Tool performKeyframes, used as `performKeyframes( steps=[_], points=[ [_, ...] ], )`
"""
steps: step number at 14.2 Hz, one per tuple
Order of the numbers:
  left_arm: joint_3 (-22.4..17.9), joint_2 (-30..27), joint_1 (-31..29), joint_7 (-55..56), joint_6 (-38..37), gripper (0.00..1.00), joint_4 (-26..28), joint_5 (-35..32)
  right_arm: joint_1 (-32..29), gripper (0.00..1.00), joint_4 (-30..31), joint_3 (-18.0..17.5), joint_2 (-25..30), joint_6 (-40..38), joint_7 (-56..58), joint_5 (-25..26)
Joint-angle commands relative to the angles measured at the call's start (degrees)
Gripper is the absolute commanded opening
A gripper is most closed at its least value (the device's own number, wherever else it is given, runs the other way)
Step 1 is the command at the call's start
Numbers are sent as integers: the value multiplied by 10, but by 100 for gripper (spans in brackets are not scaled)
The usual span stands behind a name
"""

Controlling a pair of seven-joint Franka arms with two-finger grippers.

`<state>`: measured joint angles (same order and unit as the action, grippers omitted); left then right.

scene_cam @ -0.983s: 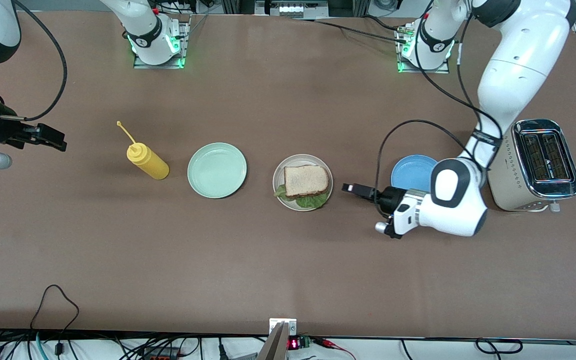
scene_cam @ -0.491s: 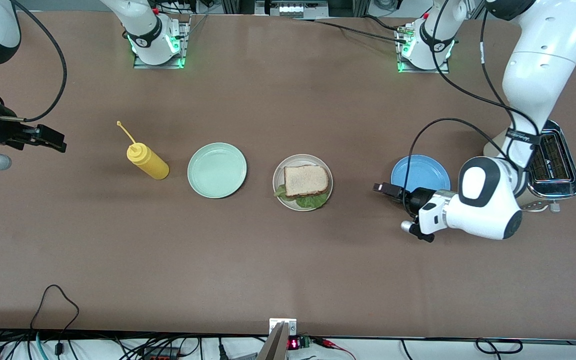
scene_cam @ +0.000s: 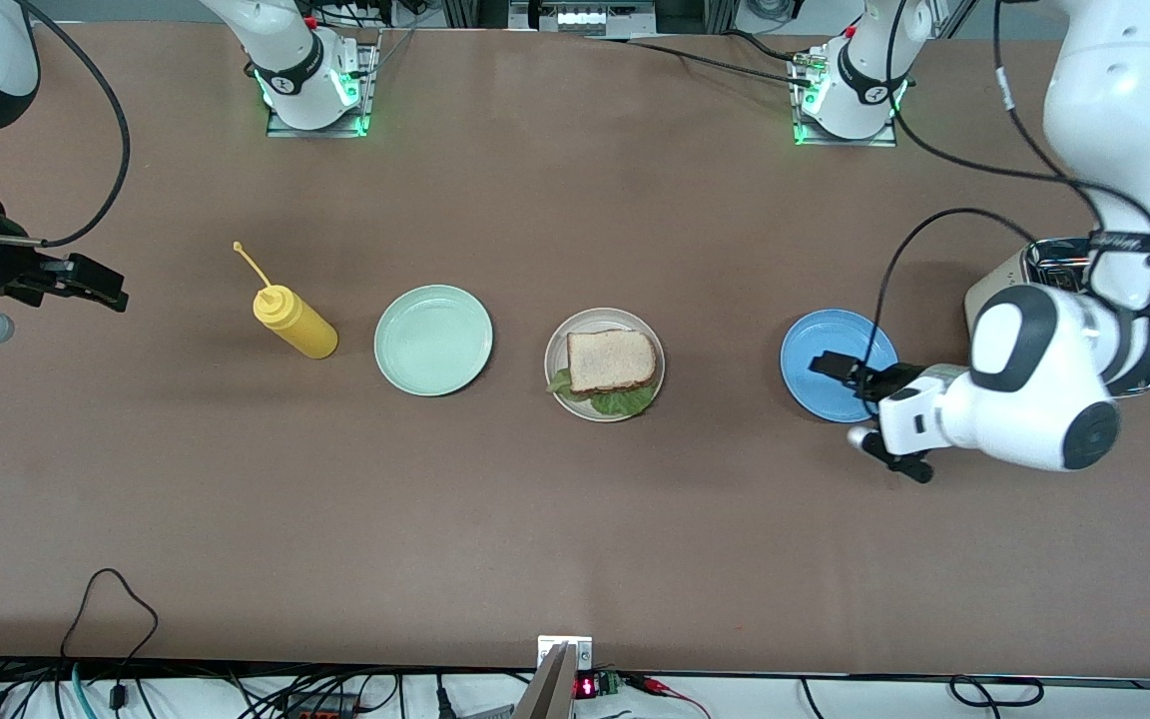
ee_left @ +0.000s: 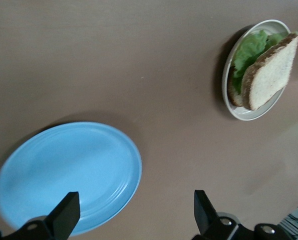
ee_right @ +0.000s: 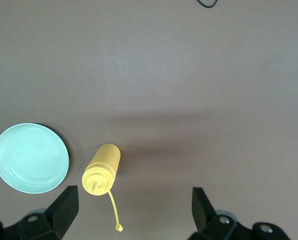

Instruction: Make sandwich in beige plate with both arms

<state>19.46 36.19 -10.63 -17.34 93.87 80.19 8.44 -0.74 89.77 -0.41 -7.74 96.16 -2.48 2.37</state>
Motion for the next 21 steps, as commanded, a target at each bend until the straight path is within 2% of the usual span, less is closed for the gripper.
performKeyframes(
  steps=[1,3,5,8,10,12,16,21],
  points=[
    [-70,-76,37,0,-18,100,9,-20,-5,100,-5,-2,-1,3,-6,-10],
    [-107,-112,60,0,-19,100,8,-23,-5,100,-5,-2,-1,2,-5,-10],
    [-143,-146,85,4,-18,100,12,-54,-5,100,-5,-2,-1,3,-6,-10],
    [-222,-185,148,21,-5,100,8,-67,-4,100,0,-2,0,3,-5,-10],
    [-224,-211,152,50,31,100,8,-67,-3,100,1,-2,1,3,-5,-10],
    [-225,-241,151,104,30,100,15,-69,-2,100,1,-2,2,2,-5,-10],
    [-223,-286,141,194,-46,100,28,-69,-1,100,1,-2,3,1,-5,-10],
    [-205,-305,117,201,-52,100,55,-69,3,100,19,-4,16,-1,-4,-10]
  ],
)
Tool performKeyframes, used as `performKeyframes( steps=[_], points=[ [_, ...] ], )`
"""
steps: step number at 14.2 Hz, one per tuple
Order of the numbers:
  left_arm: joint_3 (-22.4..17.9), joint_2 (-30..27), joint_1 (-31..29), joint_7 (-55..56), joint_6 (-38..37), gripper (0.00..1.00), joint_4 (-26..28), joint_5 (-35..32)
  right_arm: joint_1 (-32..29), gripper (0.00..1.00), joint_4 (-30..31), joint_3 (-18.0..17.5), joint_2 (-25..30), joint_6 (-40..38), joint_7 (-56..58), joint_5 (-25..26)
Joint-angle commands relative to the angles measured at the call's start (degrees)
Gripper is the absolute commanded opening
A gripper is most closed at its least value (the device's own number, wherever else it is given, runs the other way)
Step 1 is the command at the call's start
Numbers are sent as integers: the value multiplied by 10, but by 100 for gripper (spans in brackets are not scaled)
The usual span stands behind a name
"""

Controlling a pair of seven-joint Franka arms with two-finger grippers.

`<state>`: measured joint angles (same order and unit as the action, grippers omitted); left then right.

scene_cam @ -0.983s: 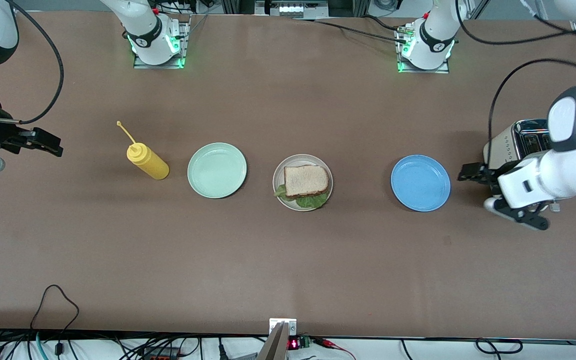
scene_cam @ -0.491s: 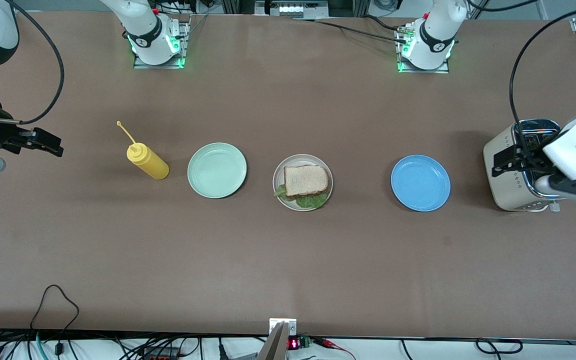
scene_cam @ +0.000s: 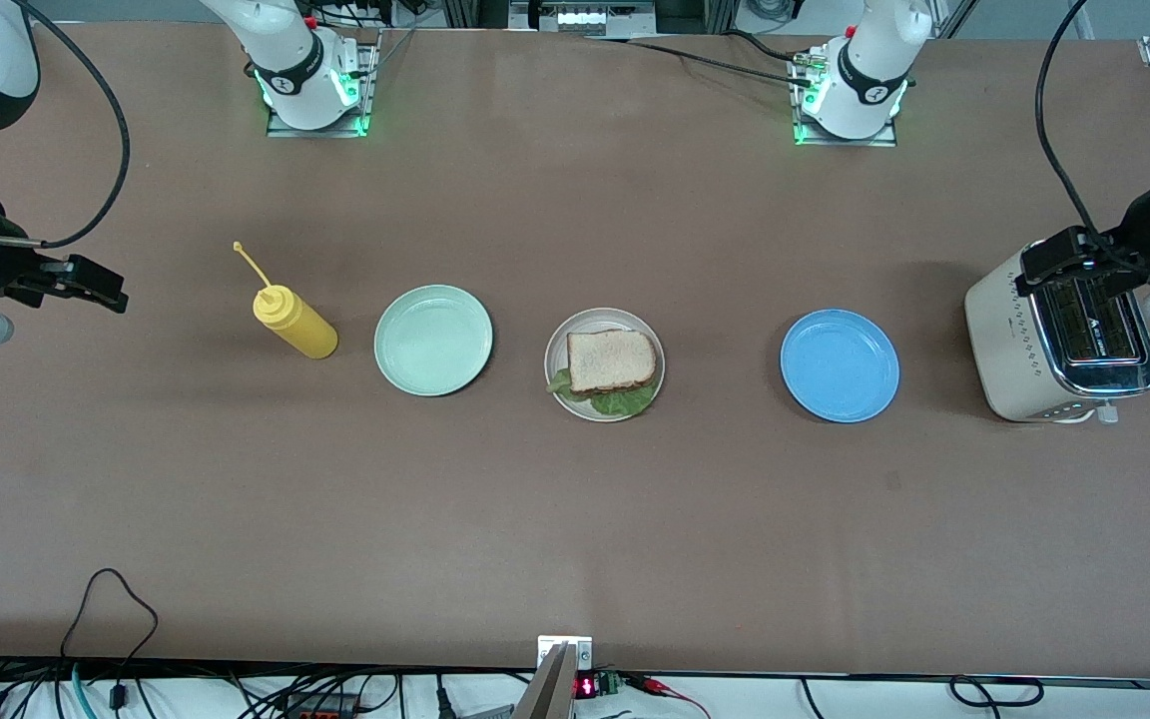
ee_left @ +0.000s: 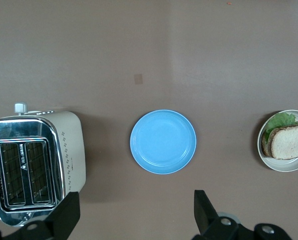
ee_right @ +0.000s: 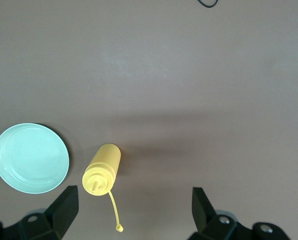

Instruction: Make sandwich in beige plate with both arms

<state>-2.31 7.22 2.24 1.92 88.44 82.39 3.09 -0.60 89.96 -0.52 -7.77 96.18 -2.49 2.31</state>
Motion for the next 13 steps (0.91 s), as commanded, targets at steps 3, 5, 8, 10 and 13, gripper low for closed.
performKeyframes(
  steps=[3,5,8,10,13],
  points=[
    [13,-49,-11,10,34,100,90,-15,2,100,80,-5,60,29,-4,-9],
    [13,-61,-11,9,36,100,99,-15,3,100,97,-6,73,36,-4,-8],
    [15,-64,-8,0,24,100,99,-17,7,100,96,-6,73,32,-3,-8],
    [18,-73,-10,1,8,100,102,-17,5,100,95,-6,73,31,-3,-8],
    [18,-97,-10,3,9,100,131,-17,5,100,95,-5,73,31,-3,-8]
  ],
)
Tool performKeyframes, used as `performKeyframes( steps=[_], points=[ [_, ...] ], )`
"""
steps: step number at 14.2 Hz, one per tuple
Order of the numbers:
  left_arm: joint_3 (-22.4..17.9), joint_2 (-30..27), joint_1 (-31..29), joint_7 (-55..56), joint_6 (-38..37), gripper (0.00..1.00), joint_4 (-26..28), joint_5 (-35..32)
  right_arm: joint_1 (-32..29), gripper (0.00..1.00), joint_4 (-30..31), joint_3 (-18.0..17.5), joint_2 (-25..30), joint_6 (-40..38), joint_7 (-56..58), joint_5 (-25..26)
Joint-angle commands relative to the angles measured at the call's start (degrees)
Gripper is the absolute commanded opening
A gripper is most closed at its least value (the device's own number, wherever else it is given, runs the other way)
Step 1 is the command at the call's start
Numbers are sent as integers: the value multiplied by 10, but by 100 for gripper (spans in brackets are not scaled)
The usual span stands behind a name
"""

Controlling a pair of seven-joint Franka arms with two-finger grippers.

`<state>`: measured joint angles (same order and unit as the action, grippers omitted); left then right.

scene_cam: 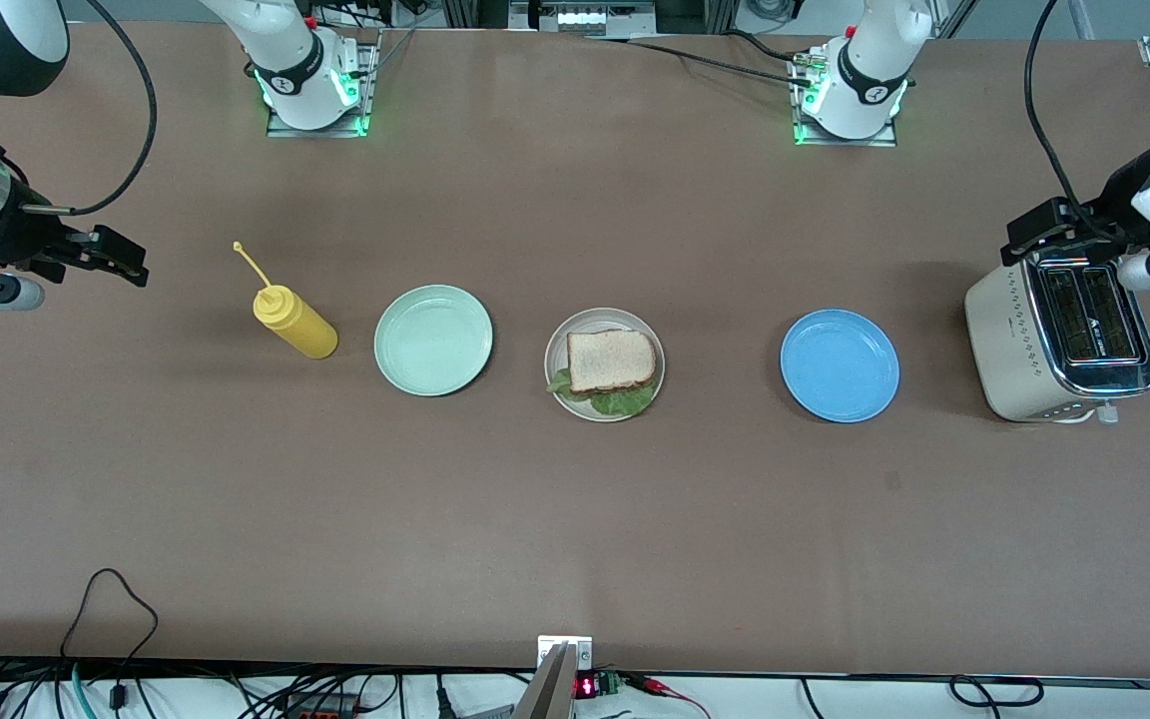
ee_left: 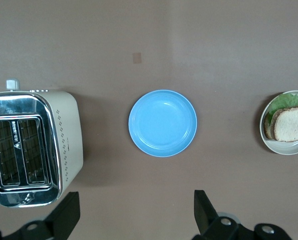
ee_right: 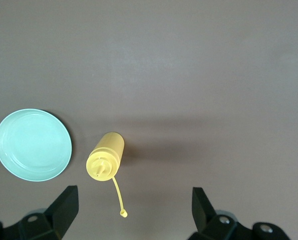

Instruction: Make sandwich in beige plate with both arms

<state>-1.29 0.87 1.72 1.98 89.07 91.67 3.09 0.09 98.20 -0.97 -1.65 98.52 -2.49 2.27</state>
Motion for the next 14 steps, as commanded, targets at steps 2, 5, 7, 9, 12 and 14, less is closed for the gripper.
performKeyframes(
  steps=[2,5,7,9,12,14],
  points=[
    [8,-46,-6,1,6,100,54,-17,-4,100,13,-1,11,8,-2,-8],
    [8,-53,-6,0,6,100,54,-18,-5,100,13,0,11,9,-1,-9],
    [8,-53,-6,0,5,100,54,-18,-4,100,13,0,10,10,-1,-9],
    [8,-53,-6,0,-1,100,54,-19,-5,100,13,0,10,9,-1,-9],
    [15,-54,-6,0,-7,100,54,-41,-5,100,13,2,11,9,1,-9],
    [15,-55,-7,0,-11,100,54,-41,-6,100,13,2,9,11,3,-9]
  ],
)
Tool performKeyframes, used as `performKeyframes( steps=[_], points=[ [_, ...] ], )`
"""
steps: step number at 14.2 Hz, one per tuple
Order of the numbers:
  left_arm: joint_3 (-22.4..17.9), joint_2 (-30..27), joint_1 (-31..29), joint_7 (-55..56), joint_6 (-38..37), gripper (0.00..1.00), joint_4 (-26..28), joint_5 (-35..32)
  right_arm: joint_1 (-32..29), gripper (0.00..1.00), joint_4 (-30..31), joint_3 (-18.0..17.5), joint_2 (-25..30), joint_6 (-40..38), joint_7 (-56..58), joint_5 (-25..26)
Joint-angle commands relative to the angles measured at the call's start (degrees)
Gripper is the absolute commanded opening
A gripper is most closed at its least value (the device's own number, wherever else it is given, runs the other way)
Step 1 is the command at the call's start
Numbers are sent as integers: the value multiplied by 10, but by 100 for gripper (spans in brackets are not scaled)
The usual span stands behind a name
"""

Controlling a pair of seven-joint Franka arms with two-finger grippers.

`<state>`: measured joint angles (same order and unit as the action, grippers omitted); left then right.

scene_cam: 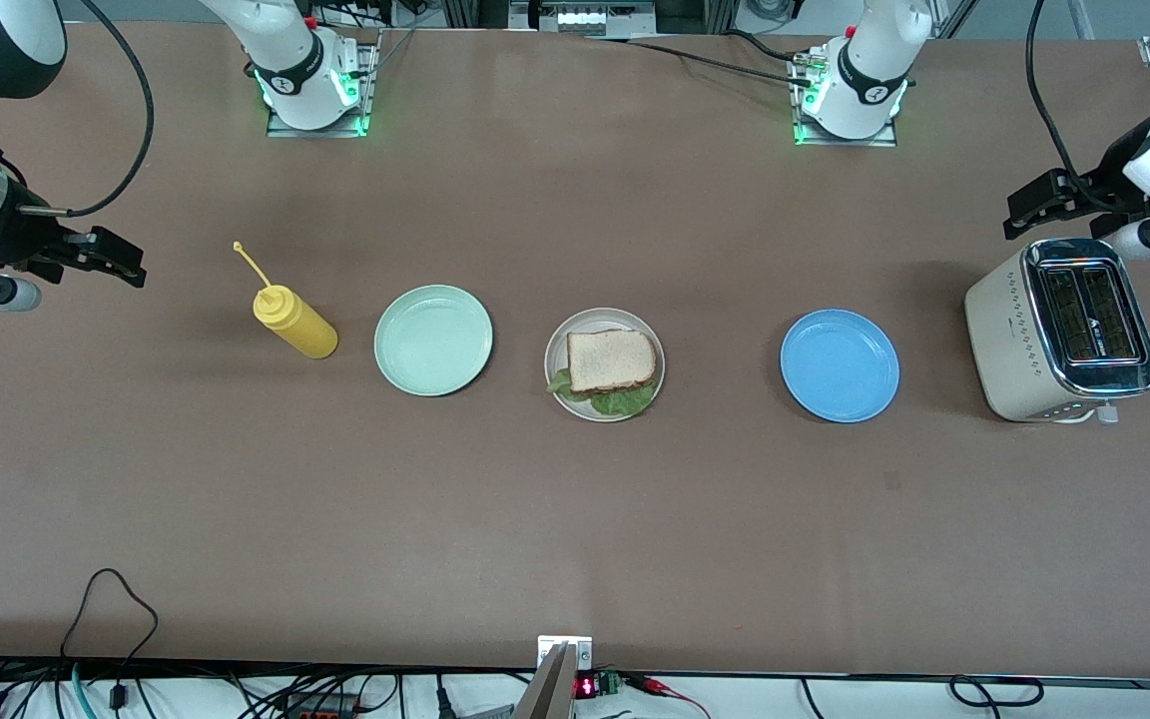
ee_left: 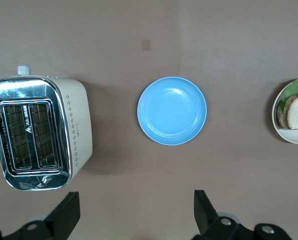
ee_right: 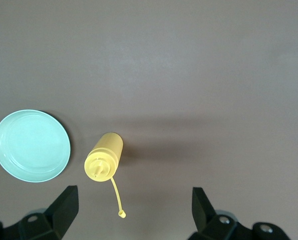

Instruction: Make sandwich in beige plate with both arms

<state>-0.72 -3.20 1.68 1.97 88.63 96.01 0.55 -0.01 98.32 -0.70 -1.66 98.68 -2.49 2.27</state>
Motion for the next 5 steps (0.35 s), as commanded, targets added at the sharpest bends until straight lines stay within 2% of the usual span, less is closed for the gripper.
performKeyframes(
  steps=[1,5],
  points=[
    [9,-15,-6,0,-7,100,9,-15,-4,100,11,-2,9,11,4,-9],
    [8,-17,-6,0,-7,100,10,-14,-4,100,11,-2,8,13,4,-9]
  ],
)
